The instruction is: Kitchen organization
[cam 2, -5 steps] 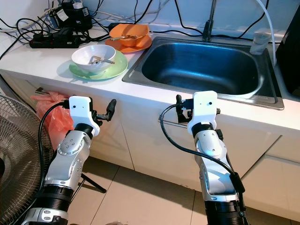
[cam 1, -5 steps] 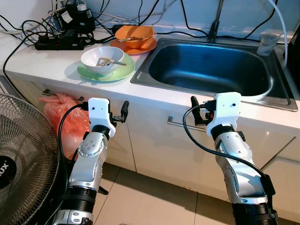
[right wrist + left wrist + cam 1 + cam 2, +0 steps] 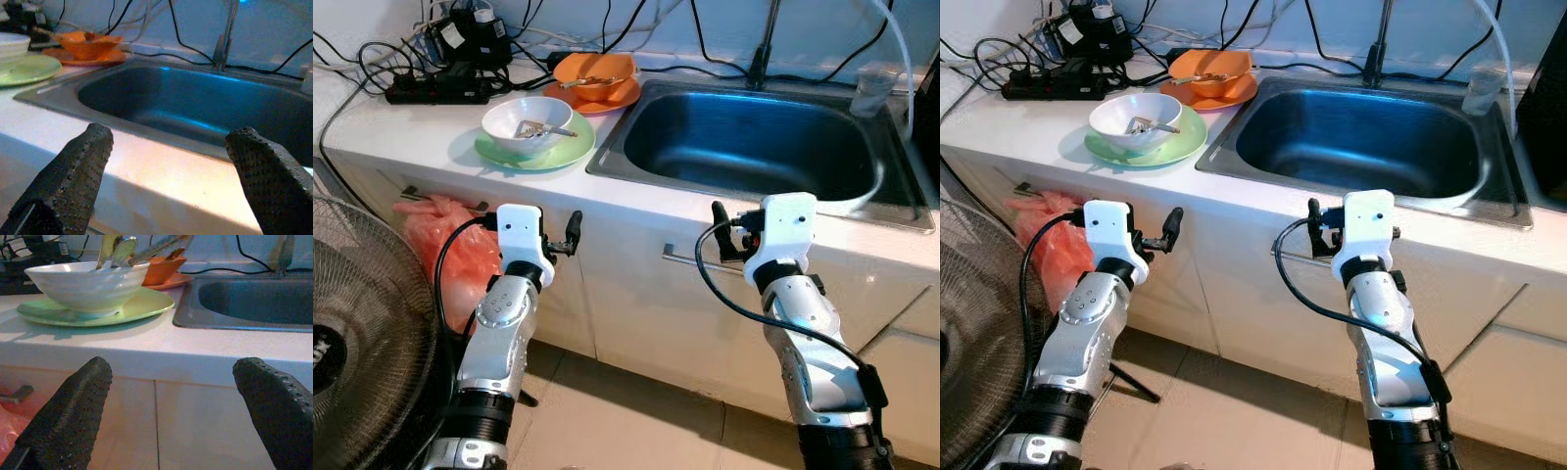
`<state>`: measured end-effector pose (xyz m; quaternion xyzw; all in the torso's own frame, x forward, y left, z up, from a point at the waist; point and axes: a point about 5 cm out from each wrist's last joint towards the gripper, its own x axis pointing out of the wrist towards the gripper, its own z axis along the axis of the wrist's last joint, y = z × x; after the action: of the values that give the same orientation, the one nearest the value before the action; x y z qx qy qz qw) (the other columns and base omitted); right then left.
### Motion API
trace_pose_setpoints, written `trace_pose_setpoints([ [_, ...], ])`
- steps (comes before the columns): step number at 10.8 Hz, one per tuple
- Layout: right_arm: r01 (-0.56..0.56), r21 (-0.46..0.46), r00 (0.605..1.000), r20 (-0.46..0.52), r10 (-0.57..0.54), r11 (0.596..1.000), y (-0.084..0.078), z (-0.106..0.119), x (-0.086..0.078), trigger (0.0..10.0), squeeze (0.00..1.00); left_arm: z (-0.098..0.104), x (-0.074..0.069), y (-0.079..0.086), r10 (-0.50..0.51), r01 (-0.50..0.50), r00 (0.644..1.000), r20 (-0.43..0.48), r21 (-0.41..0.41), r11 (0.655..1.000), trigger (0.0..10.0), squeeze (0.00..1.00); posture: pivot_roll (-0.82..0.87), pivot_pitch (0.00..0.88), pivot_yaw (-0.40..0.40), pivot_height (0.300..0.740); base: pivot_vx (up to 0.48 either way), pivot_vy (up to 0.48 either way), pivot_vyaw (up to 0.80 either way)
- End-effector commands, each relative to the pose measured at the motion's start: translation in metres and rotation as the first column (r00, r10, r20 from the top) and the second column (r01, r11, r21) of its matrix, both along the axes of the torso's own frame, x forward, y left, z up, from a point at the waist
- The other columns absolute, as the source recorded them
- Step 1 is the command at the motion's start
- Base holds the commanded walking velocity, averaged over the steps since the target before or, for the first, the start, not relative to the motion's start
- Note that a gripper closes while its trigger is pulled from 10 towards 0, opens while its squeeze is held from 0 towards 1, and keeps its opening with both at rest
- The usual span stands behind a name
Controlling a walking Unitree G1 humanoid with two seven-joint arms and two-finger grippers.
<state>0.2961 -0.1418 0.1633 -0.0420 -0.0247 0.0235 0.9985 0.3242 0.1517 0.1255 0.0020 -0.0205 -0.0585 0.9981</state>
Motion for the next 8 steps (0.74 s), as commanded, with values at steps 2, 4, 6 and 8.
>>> trace_pose_setpoints([
  [2,-0.004,0.023,1.000,0.011,0.003,1.000,0.0007,0.0009,-0.0002,10.0,0.00,0.0056,0.0030,0.0021,-0.004,0.004,1.000,0.024,0.016,1.000,10.0,0.00,-0.04,0.000,0.079,0.740,0.000,0.000,0.00],
  [4,-0.003,0.023,1.000,0.017,0.003,1.000,0.0002,0.0016,-0.0002,10.0,0.00,0.0057,0.0031,0.0013,-0.005,0.005,1.000,0.027,0.015,1.000,10.0,0.00,-0.04,0.000,0.076,0.740,0.000,0.000,0.00],
  [6,-0.004,0.022,1.000,0.017,0.004,1.000,0.0003,0.0014,-0.0001,10.0,0.00,0.0054,0.0030,0.0015,-0.003,0.003,1.000,0.028,0.015,1.000,10.0,0.00,-0.04,0.000,0.076,0.740,0.000,0.000,0.00],
  [8,-0.005,0.024,1.000,0.022,0.004,1.000,0.0002,0.0029,-0.0002,10.0,0.00,0.0109,0.0034,0.0001,-0.005,0.004,0.999,0.046,0.011,1.000,10.0,0.00,-0.04,0.000,0.075,0.740,0.000,0.000,0.00],
])
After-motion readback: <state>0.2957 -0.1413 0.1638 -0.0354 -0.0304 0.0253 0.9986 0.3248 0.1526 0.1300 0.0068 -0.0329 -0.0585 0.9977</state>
